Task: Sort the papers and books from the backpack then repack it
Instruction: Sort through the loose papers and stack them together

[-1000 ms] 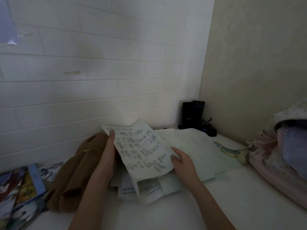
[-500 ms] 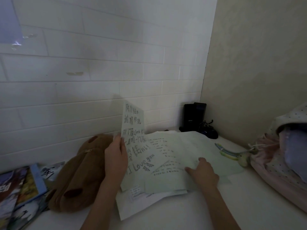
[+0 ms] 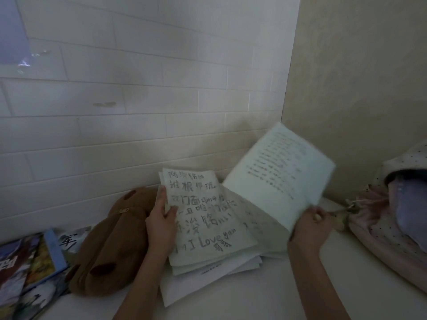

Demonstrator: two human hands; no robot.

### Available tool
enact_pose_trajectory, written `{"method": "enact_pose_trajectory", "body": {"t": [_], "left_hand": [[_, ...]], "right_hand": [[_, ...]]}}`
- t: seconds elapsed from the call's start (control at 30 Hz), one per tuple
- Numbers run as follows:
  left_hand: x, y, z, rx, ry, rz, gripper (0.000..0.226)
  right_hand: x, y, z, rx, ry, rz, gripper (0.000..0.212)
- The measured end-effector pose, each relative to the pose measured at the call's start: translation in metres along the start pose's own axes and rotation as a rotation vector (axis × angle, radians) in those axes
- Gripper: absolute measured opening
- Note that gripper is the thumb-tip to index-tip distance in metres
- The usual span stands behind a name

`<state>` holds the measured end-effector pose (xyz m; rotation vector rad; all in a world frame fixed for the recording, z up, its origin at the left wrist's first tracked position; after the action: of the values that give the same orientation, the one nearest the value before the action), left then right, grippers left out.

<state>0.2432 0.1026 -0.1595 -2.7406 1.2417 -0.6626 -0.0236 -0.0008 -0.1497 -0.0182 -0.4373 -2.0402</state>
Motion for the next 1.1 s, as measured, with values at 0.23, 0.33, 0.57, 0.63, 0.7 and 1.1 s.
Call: {"method": "enact_pose_trajectory", "body": {"t": [0.23, 0.33, 0.57, 0.63, 0.7, 1.1], "left_hand": [[0.004, -0.001, 0.007, -0.060, -0.030, 0.026, 0.055], [0.012, 0.000, 0.016, -0.059, -0.147, 0.192, 0.050], [0.005, 0.001, 0.005, -0.019, -0.055, 0.212, 0.079], [0.005, -0.005, 0.002, -0.024, -0.041, 0.078, 0.075], [0.006, -0.009, -0.002, -0.014, -0.030, 0.014, 0.074], [0.001, -0.002, 0.004, 0.059, -0.080, 0.080, 0.071]], "right_hand": [[-0.047, 0.036, -0.029, -0.426, -0.041, 0.631, 0.003], [-0.053, 0.036, -0.042, -0.652, -0.148, 0.692, 0.014], [-0.031, 0.027, -0.044, -1.159, -0.194, 0.664, 0.061], [-0.012, 0.008, -0.050, -1.256, 0.071, 0.529, 0.085], [-0.002, -0.008, -0.054, -1.298, 0.211, 0.467, 0.107], [-0.012, 0.002, -0.049, -1.061, -0.052, 0.440, 0.065]]}}
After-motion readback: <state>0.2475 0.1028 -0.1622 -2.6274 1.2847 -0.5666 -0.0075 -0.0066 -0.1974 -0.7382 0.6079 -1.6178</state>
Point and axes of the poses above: each hand's wrist, its own x-axis towards the middle knuckle, its own y-axis out of the palm, z = x × y, the point moved 2 cm from there along x, towards the middle knuckle, and after that the axes turned 9 degrees about z, right-handed, at the moved point
